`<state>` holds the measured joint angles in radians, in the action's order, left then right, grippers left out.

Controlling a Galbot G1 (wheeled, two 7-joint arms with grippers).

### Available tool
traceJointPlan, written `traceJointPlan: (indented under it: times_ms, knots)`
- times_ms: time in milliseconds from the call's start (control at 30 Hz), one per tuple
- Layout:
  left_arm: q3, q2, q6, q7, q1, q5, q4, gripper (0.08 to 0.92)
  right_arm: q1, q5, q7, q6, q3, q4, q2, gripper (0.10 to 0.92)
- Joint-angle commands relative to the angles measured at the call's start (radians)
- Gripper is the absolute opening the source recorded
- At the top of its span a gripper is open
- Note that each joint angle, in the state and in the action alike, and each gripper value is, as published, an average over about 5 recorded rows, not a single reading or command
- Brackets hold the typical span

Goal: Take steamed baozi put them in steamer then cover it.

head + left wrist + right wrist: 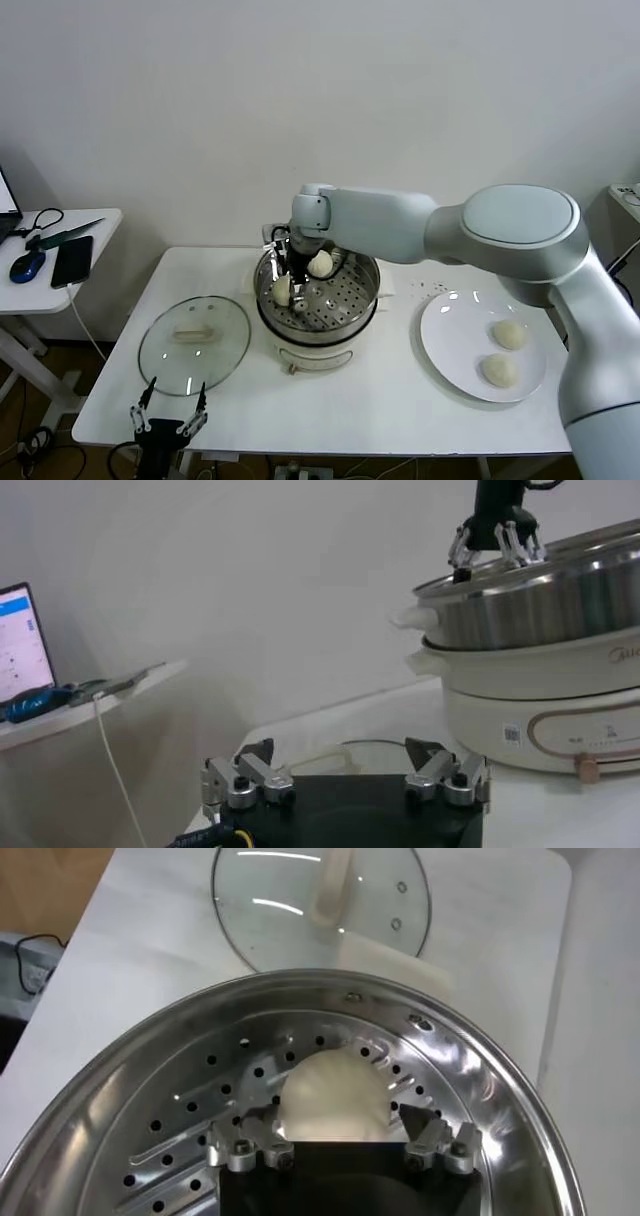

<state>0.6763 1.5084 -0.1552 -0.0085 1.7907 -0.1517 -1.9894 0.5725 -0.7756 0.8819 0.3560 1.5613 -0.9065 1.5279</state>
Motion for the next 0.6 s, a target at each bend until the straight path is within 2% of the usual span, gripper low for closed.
traceJointPlan:
  times_ms: [33,233,367,600]
  knots:
    - [-0.002,-0.001,0.001,0.000,-0.002,-0.002,0.000,0.823,0.075,-0.011,0.032,-0.007,-0.004,-0.069,-0.064,0.822]
    - [-0.005,-0.002,0.003,0.000,-0.003,-0.002,-0.001,0.823,0.246,-0.032,0.087,-0.035,0.060,-0.237,-0.243,0.823]
    - [-0.009,-0.003,0.006,0.000,-0.004,-0.004,-0.002,0.823,0.314,-0.018,0.094,-0.039,0.084,-0.355,-0.422,0.823]
    - [-0.003,-0.010,0.007,-0.002,0.006,-0.004,-0.006,0.823,0.343,0.150,0.142,-0.057,0.120,-0.545,-0.734,0.823]
